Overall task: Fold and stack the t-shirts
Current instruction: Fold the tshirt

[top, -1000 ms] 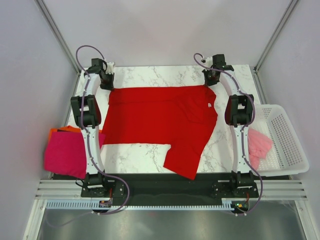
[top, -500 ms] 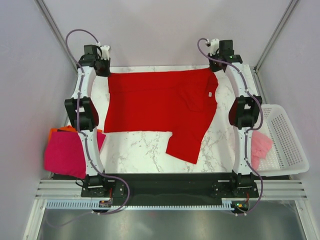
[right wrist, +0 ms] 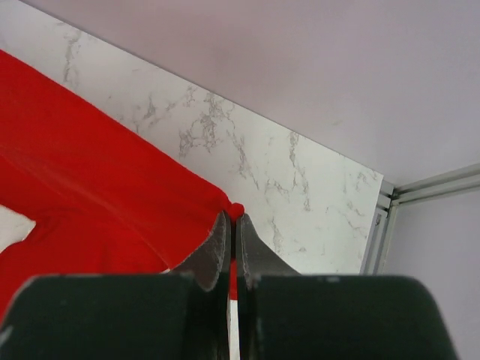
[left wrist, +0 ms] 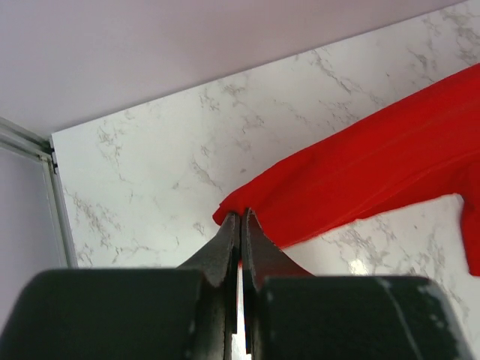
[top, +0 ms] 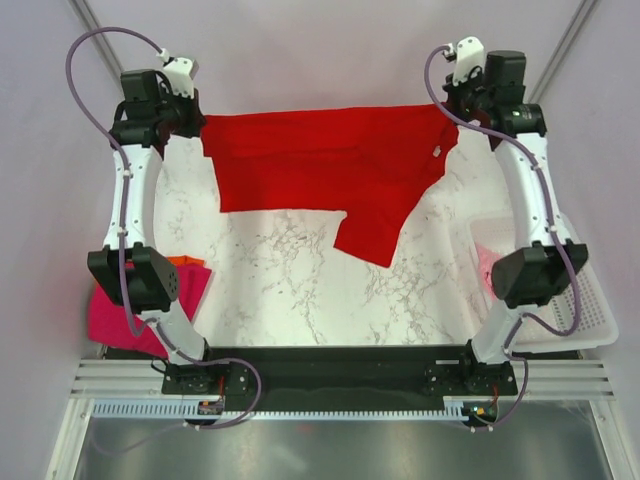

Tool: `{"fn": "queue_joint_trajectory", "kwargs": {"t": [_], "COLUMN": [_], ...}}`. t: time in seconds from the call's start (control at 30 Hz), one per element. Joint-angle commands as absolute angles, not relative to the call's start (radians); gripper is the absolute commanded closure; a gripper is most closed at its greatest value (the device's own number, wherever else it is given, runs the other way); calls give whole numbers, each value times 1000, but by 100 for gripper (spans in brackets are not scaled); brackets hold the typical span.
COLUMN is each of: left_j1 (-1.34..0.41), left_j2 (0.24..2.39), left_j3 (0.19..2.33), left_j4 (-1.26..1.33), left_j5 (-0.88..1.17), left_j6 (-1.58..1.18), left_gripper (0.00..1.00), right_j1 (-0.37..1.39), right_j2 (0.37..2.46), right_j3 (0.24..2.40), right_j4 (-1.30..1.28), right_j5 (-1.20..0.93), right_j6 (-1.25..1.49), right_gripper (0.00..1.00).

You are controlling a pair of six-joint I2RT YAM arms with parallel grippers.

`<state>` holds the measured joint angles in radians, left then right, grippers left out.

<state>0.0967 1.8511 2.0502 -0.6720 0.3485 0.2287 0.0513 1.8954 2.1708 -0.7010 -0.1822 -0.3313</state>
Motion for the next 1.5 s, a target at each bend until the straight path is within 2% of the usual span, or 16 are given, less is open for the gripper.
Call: {"fn": "queue_joint_trajectory", "kwargs": {"t": [0.0, 0.07, 0.3, 0.5, 0.6, 0.8, 1.0, 1.23, 1.33, 1.47], "left_j1": [107, 110, 120, 121, 121, 121, 120, 104, 83, 61], "left_j2": [1634, 1494, 1102, 878, 865, 928, 1040, 1345, 1541, 1810], "left_j3": [1906, 1742, 1516, 1448, 1448, 1408, 1292, 1246, 1316, 1522], "left_j4": [-577, -533, -526, -531, -534, -532, -500, -427, -422, -449], "left_j5": [368, 361, 351, 342, 351, 376, 448, 466, 450, 402], "left_j6": [252, 271, 334, 364, 368, 417, 439, 457, 459, 427], "left_gripper": [98, 98, 98, 98, 98, 98, 98, 98, 98, 98], "right_j1": [43, 44, 44, 44, 44, 44, 44, 46, 46, 49], "right_j2": [1656, 1533, 1191, 1003, 980, 988, 1060, 1361, 1547, 1781], "right_j3": [2031, 1955, 1845, 1916, 1939, 1838, 1626, 1528, 1574, 1684], "right_j4": [-631, -632, -727, -865, -911, -885, -738, -555, -512, -483], "right_j5": [-201, -206, -219, -224, -227, -241, -270, -282, -261, -219], "right_j6": [-383, -387, -384, -350, -339, -339, -344, -376, -390, -405], "right_gripper": [100, 100, 100, 100, 100, 100, 100, 100, 100, 100]}}
